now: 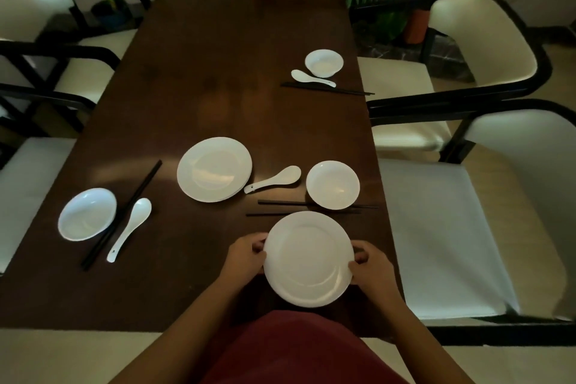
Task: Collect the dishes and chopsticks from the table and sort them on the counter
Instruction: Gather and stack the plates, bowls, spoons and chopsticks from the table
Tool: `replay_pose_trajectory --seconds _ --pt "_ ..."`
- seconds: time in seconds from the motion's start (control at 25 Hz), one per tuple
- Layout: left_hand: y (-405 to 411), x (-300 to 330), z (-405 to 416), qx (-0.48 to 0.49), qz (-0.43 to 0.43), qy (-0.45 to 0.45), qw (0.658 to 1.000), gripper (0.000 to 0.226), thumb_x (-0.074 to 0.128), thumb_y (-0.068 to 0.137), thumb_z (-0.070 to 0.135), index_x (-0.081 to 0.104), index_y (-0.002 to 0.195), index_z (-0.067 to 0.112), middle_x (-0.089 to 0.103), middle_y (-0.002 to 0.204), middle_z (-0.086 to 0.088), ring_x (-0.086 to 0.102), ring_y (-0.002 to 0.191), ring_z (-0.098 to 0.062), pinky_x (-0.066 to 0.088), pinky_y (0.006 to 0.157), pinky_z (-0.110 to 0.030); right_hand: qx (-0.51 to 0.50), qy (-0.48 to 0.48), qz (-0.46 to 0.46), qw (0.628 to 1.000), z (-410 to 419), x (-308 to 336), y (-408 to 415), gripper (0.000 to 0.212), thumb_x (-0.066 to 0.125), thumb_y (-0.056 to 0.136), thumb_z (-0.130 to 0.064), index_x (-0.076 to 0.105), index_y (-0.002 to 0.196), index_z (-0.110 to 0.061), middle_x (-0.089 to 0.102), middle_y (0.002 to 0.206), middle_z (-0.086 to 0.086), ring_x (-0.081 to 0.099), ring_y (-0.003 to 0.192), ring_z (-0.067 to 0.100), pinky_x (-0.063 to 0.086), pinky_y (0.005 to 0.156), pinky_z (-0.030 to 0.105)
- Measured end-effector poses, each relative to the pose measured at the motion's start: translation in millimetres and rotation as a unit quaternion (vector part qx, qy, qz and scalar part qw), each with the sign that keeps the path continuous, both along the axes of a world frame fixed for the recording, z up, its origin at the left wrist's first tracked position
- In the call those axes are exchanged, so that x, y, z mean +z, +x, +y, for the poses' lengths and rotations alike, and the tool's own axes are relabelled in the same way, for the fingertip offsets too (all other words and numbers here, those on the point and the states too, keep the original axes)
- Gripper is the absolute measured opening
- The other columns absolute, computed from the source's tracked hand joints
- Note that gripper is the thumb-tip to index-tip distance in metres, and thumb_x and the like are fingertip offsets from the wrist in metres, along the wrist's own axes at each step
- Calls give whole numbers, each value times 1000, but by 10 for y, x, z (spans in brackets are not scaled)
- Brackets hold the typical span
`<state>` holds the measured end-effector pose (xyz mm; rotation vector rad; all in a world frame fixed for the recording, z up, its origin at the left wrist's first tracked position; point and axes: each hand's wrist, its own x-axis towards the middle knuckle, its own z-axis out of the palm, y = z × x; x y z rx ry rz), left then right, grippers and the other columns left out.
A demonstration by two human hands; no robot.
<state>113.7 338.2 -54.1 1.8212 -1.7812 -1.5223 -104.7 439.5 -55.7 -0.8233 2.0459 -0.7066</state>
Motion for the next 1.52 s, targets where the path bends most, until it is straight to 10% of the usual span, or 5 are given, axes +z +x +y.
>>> replay_pose_trajectory --seconds 0.6,1.08,1.52 --pt "1190 385 -1542 133 65 -21 989 40 53 85 -6 60 121 11 65 84 -3 64 83 -15 57 57 -21 52 -56 -96 992 -1998 282 914 37 60 82 -1 64 113 -21 66 97 0 63 87 18 59 62 28" --pt "1324 78 -2273 11 -118 -131 984 29 58 78 0 69 104 7 67 79 -10 62 65 -24 58 68 -40 183 -2 143 973 -2815 37 1318 36 53 86 -8 59 121 -14 67 112 10 60 99 25 46 87 32" --pt "1318 -34 -2301 -32 -188 -122 974 27 61 82 13 63 109 11 66 100 -10 62 86 -23 53 76 -34 251 65 274 926 -2857 31 1466 37 49 91 -13 42 127 -7 45 135 18 59 106 30 49 89 33"
